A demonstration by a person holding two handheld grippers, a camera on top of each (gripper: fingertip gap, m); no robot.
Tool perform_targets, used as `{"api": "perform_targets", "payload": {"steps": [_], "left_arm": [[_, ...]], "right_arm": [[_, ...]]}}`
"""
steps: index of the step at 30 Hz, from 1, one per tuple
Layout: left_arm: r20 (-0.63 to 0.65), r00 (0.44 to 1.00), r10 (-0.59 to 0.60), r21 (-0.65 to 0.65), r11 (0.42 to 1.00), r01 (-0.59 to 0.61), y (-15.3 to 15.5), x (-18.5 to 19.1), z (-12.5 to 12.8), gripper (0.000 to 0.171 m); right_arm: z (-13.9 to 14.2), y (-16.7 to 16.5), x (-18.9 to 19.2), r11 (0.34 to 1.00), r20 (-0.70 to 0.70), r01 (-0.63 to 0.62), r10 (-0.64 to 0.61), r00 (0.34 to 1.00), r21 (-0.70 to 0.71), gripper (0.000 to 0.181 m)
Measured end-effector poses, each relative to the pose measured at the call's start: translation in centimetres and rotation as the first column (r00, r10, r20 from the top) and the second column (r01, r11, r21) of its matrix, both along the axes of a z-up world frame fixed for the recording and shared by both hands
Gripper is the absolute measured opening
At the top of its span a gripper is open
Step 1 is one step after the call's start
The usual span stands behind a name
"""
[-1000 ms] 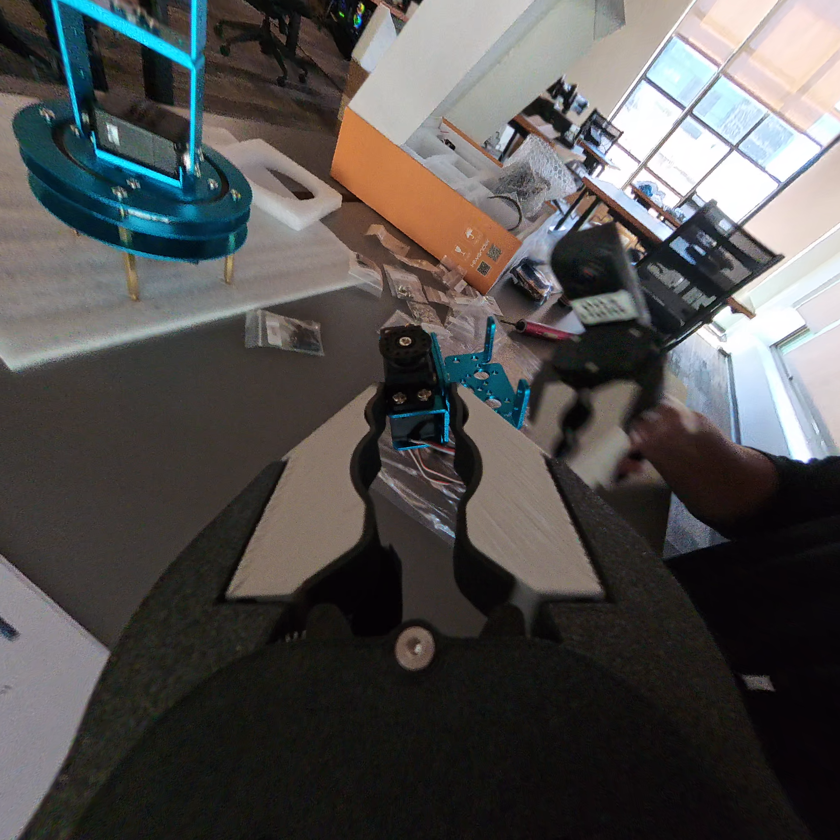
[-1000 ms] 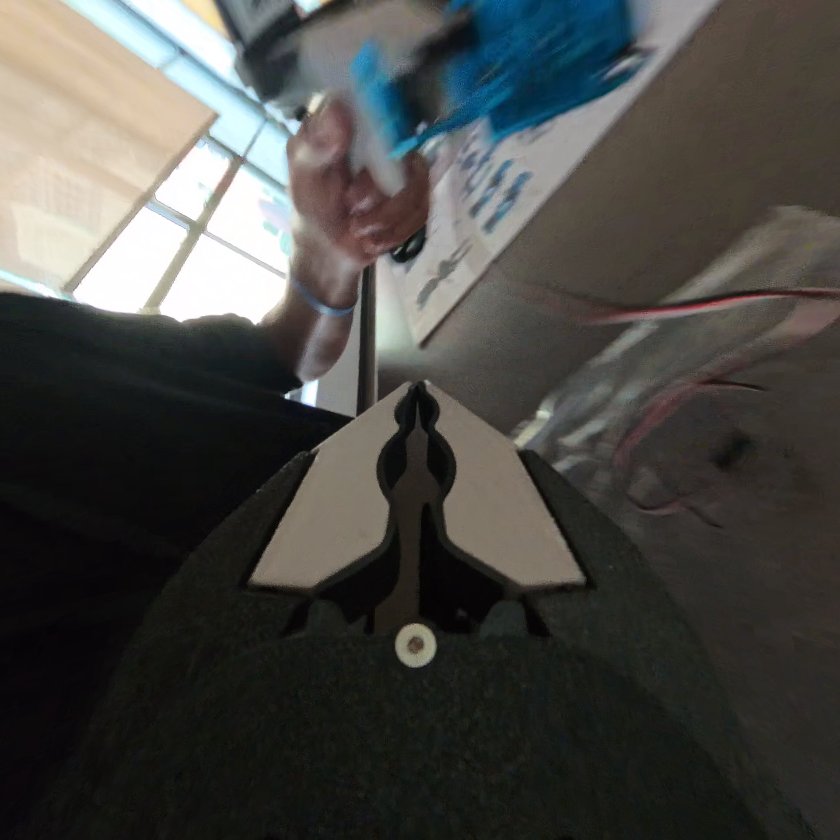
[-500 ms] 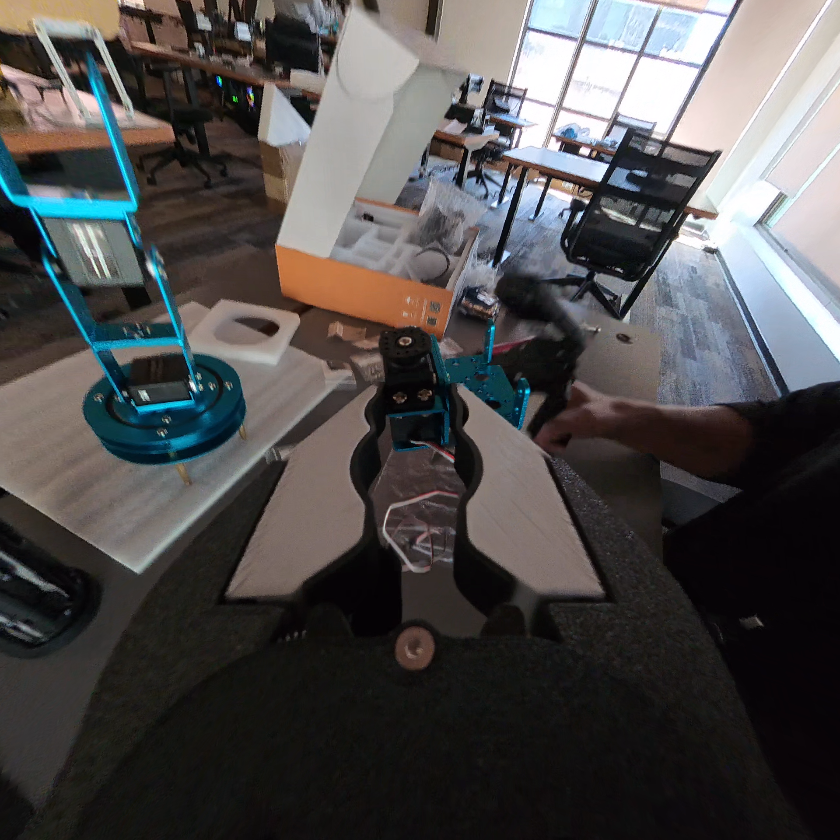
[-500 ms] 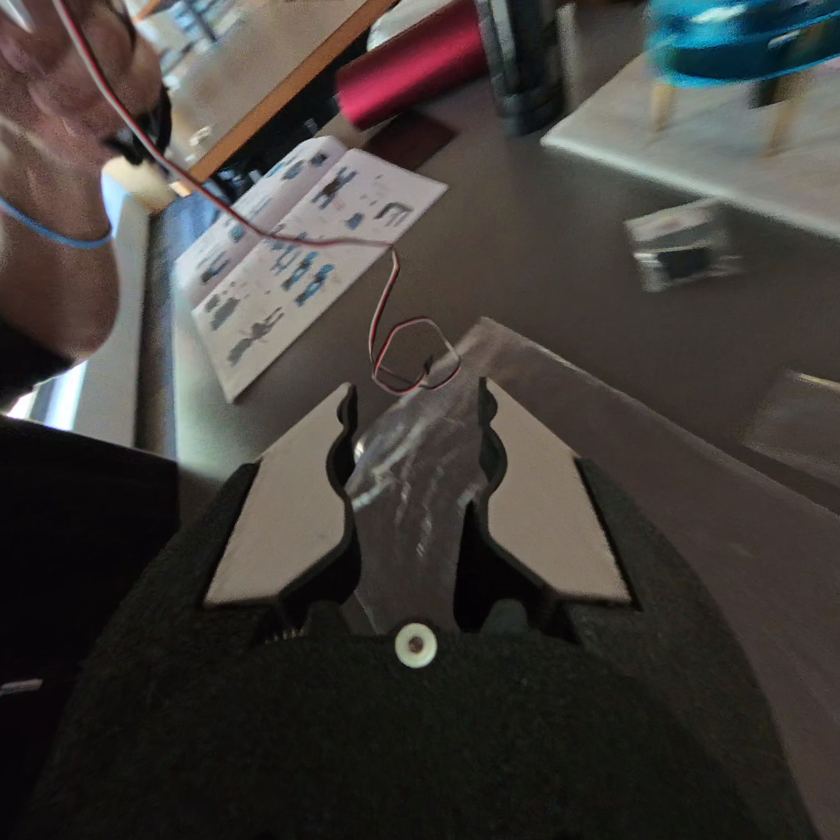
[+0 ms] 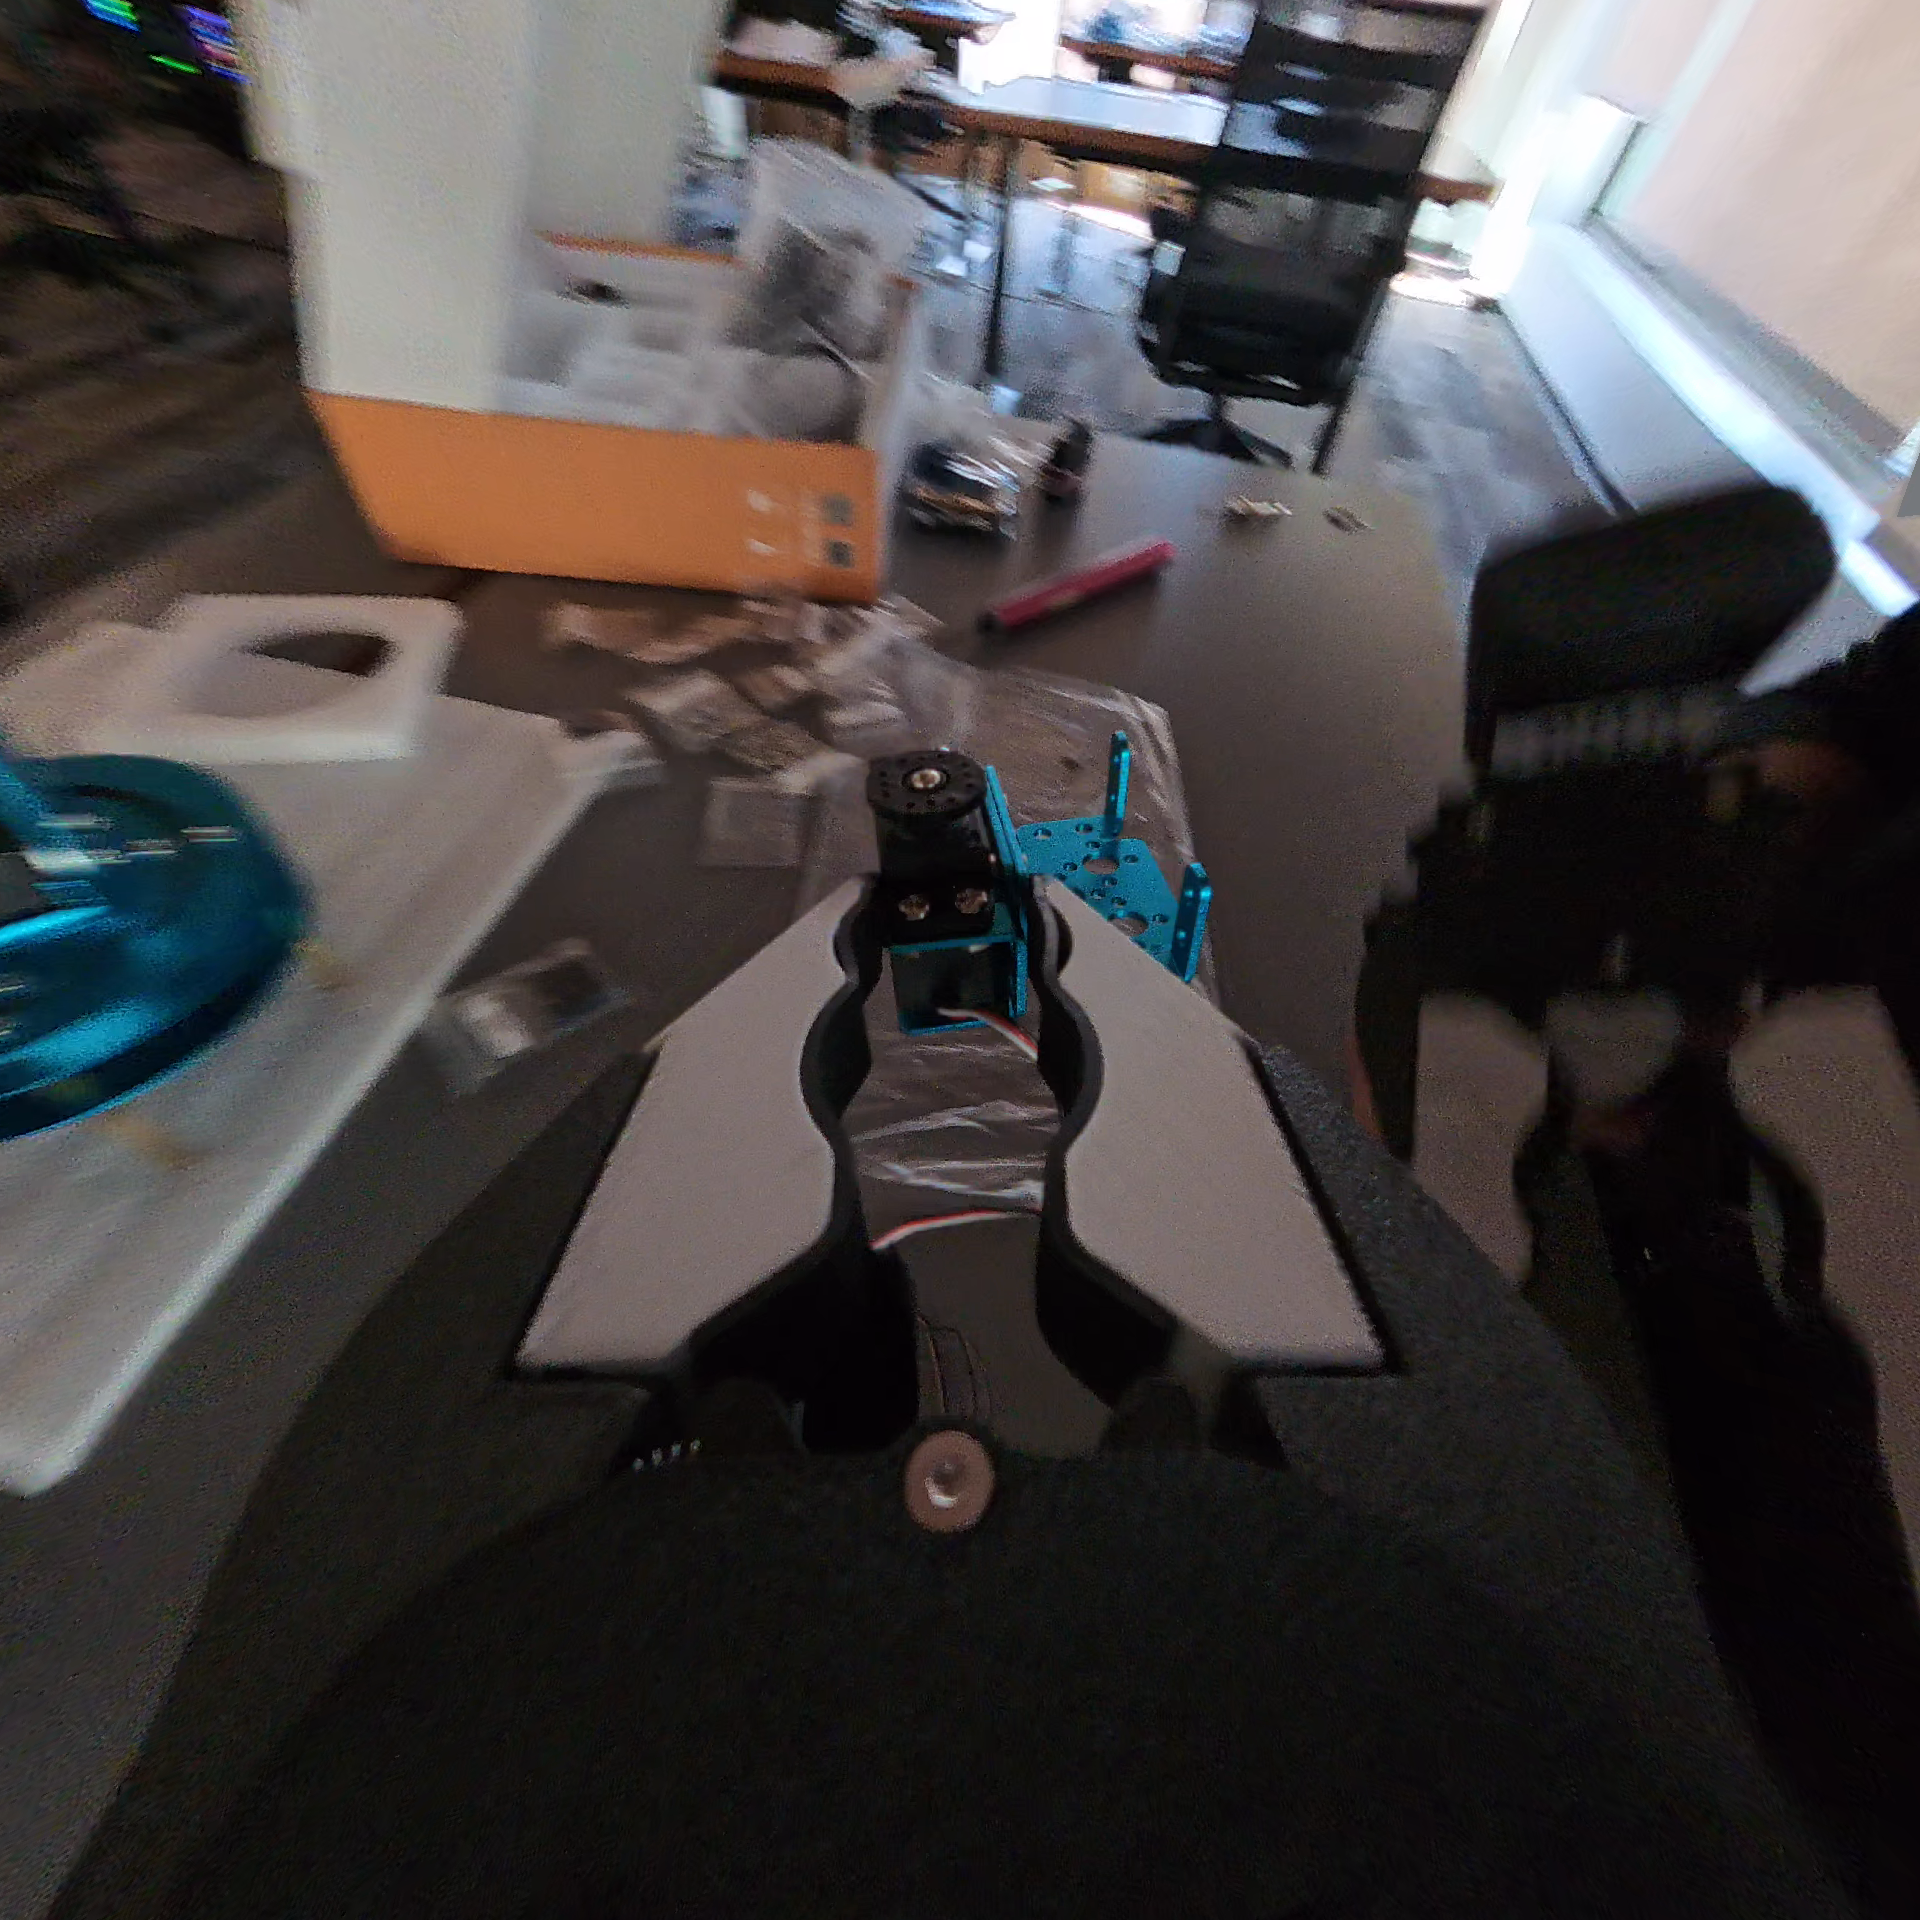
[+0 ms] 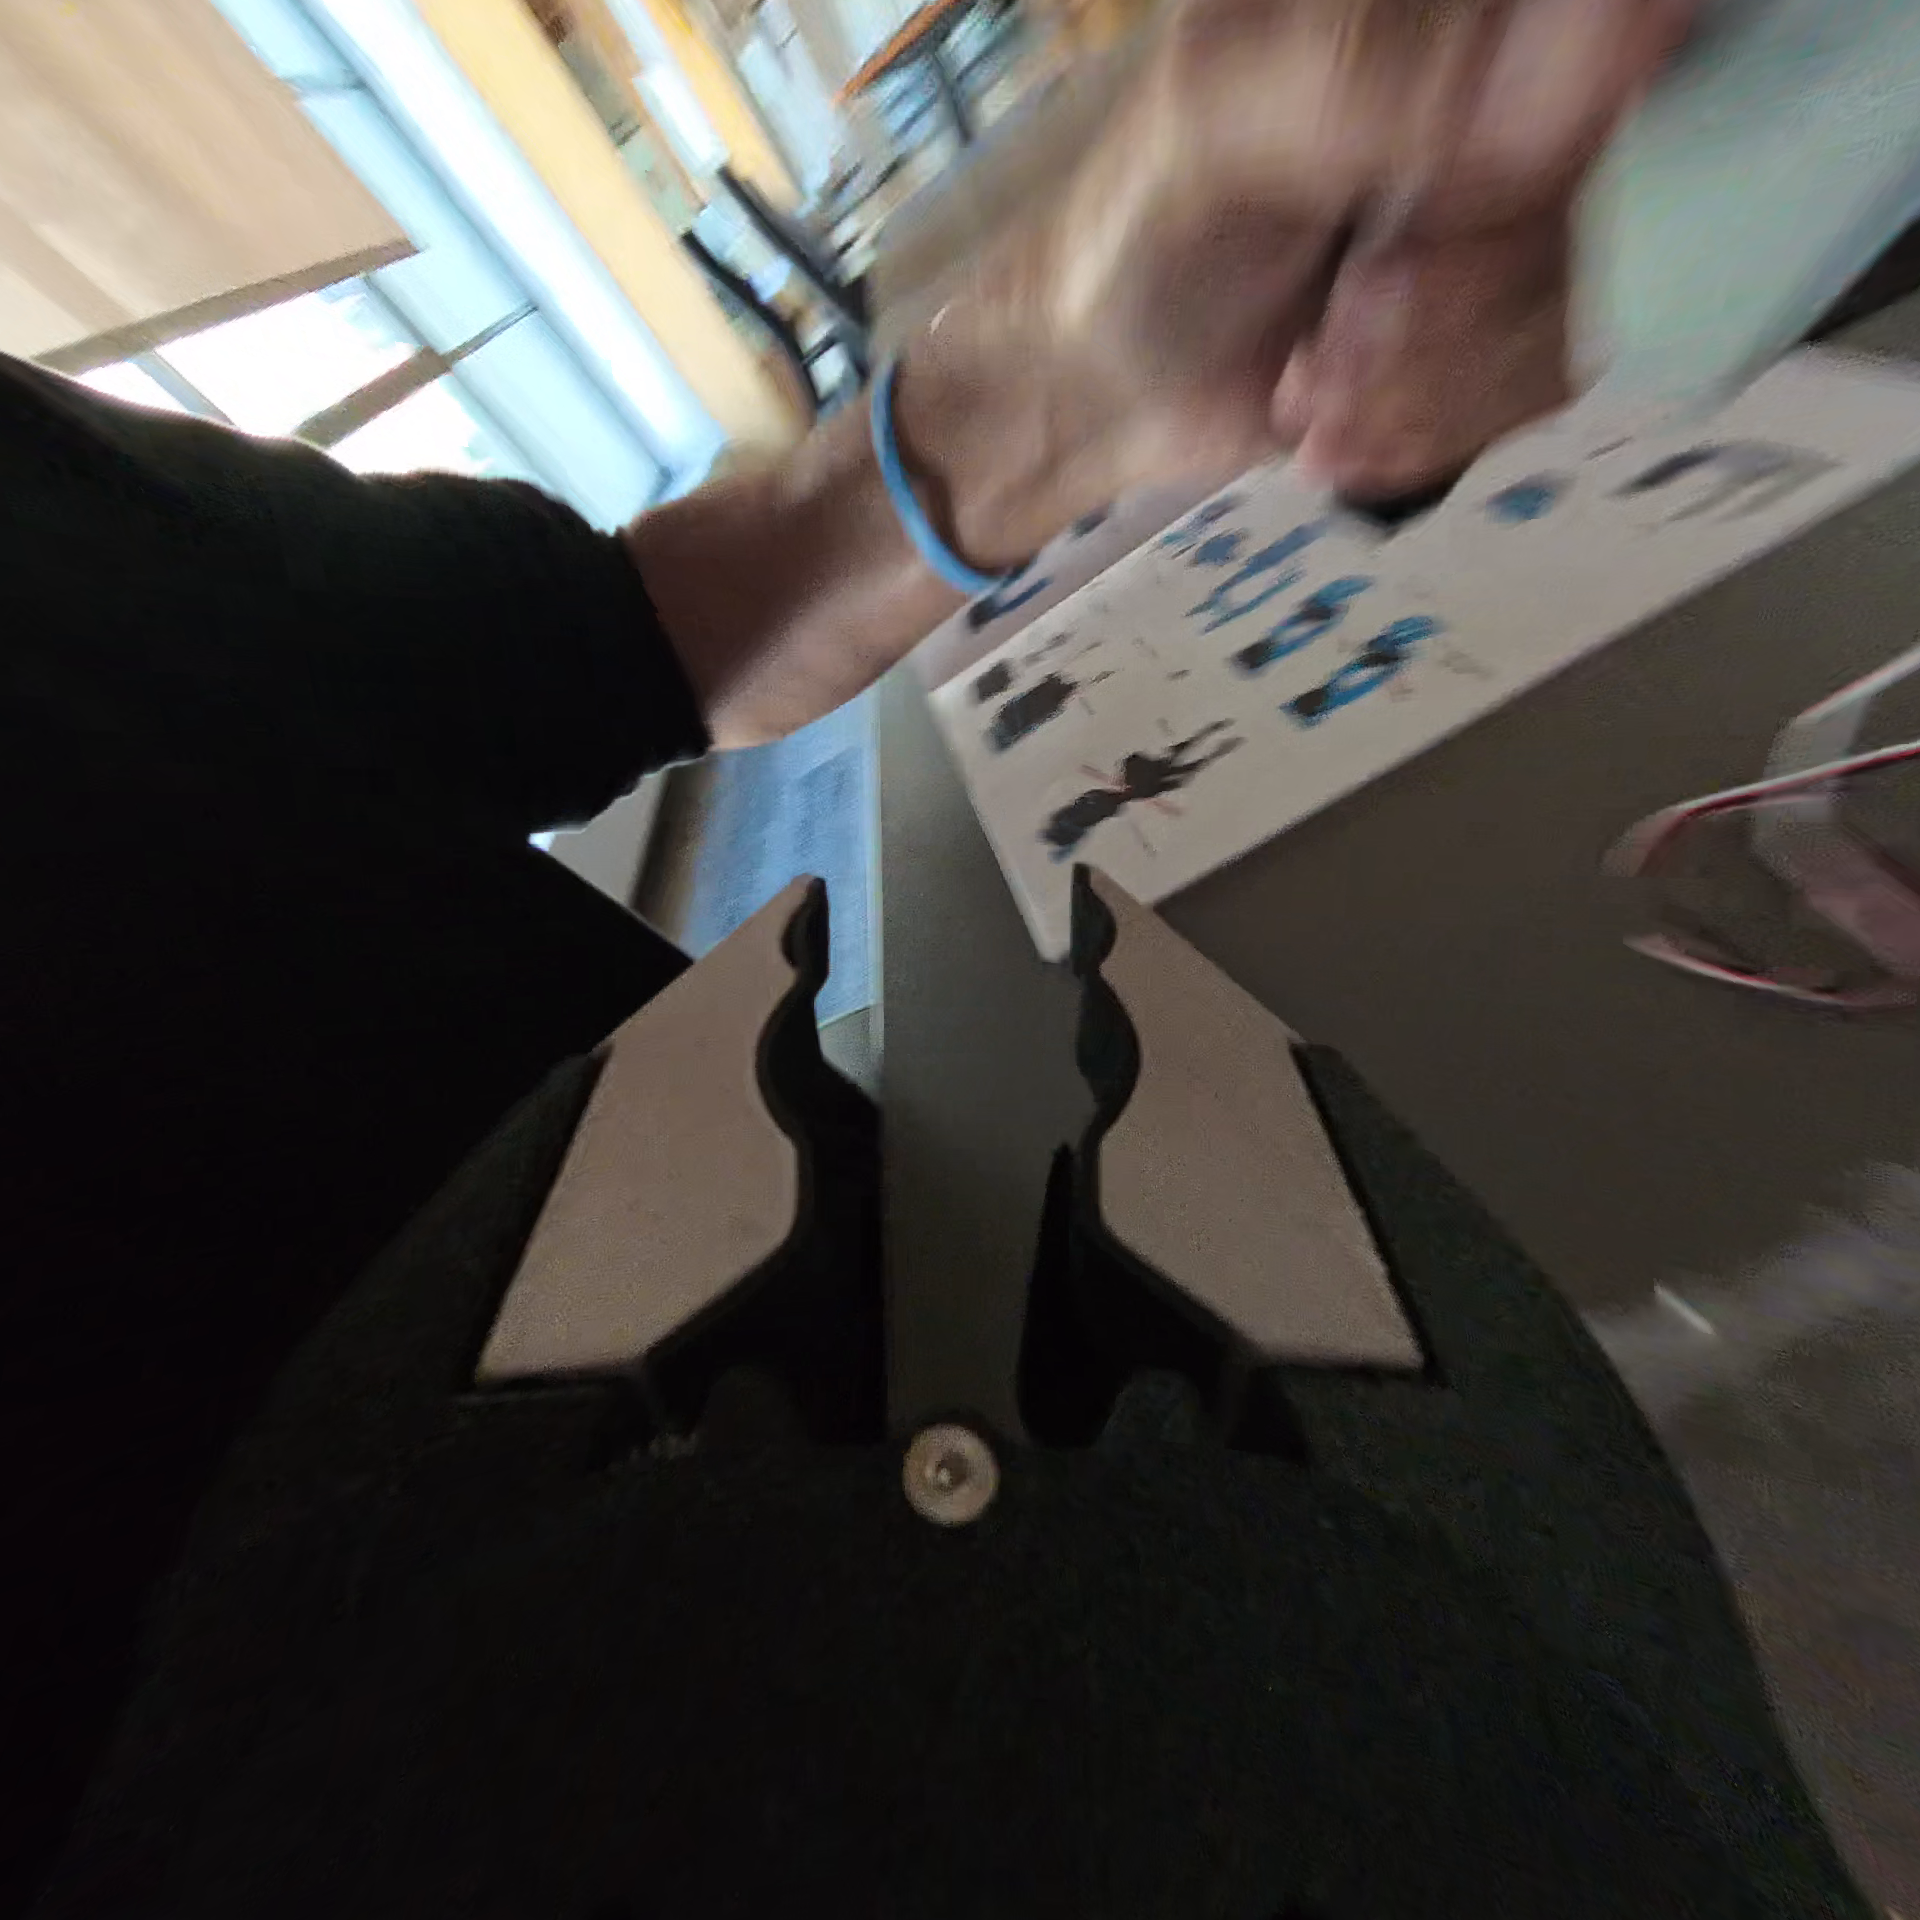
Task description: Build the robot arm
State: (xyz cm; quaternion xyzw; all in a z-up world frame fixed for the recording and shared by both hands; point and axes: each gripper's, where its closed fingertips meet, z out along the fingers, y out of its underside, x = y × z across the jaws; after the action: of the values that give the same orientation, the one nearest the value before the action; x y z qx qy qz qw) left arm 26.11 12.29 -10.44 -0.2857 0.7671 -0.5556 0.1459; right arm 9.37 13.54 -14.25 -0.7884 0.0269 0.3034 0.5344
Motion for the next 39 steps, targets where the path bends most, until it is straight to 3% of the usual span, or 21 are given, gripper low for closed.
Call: {"api": "perform_targets", "payload": {"steps": [2,4,6,8,12,17,20,26,33,39], "left_arm": [[-0.019,0.997,-0.080,0.076,0.994,0.081,-2.5,0.3,-3.4,0.026],[-0.011,0.990,-0.139,0.163,0.977,0.139,-4.4,0.9,-5.8,0.026],[-0.005,0.982,-0.191,0.197,0.962,0.188,-6.2,1.7,-7.0,0.026],[-0.003,0.974,-0.228,0.209,0.952,0.223,-7.7,2.7,-7.5,0.026],[-0.019,0.953,-0.302,0.208,0.931,0.299,-9.7,4.0,-8.4,0.026],[-0.080,0.931,-0.357,0.255,0.895,0.365,-9.3,4.1,-10.4,0.029],[-0.147,0.922,-0.358,0.293,0.874,0.386,-8.1,3.9,-11.5,0.028],[-0.154,0.940,-0.305,0.303,0.891,0.338,-7.4,4.4,-11.6,0.037],[-0.075,0.986,-0.146,0.109,0.982,0.154,-6.7,4.1,-7.8,0.041],[-0.014,0.999,-0.034,0.035,0.999,0.035,-6.2,3.3,-6.1,0.040]], "right_arm": [[0.3,-3.8,5.3,0.979,0.135,0.200,-0.202,0.970,0.022,0.042],[-0.3,-8.1,12.1,0.910,0.285,0.414,-0.403,0.870,0.023,0.042],[-1.8,-11.7,16.8,0.873,0.445,0.486,-0.449,0.775,0.036,0.046],[-4.1,-14.0,18.8,0.881,0.539,0.467,-0.357,0.763,-0.078,0.046],[-5.3,-13.9,20.8,0.918,0.574,0.383,-0.260,0.776,-0.102,0.040],[-6.4,-15.7,23.6,0.924,0.523,0.291,-0.124,0.844,-0.250,0.037],[-6.5,-18.0,25.6,0.918,0.529,0.258,-0.065,0.846,-0.300,0.033],[-6.4,-21.6,26.3,0.904,0.427,0.115,0.080,0.901,-0.411,0.025],[-9.0,-23.4,25.3,0.826,0.520,0.132,0.212,0.827,-0.547,0.015],[-9.0,-22.8,25.3,0.825,0.527,0.125,0.229,0.818,-0.552,0.009]]}}
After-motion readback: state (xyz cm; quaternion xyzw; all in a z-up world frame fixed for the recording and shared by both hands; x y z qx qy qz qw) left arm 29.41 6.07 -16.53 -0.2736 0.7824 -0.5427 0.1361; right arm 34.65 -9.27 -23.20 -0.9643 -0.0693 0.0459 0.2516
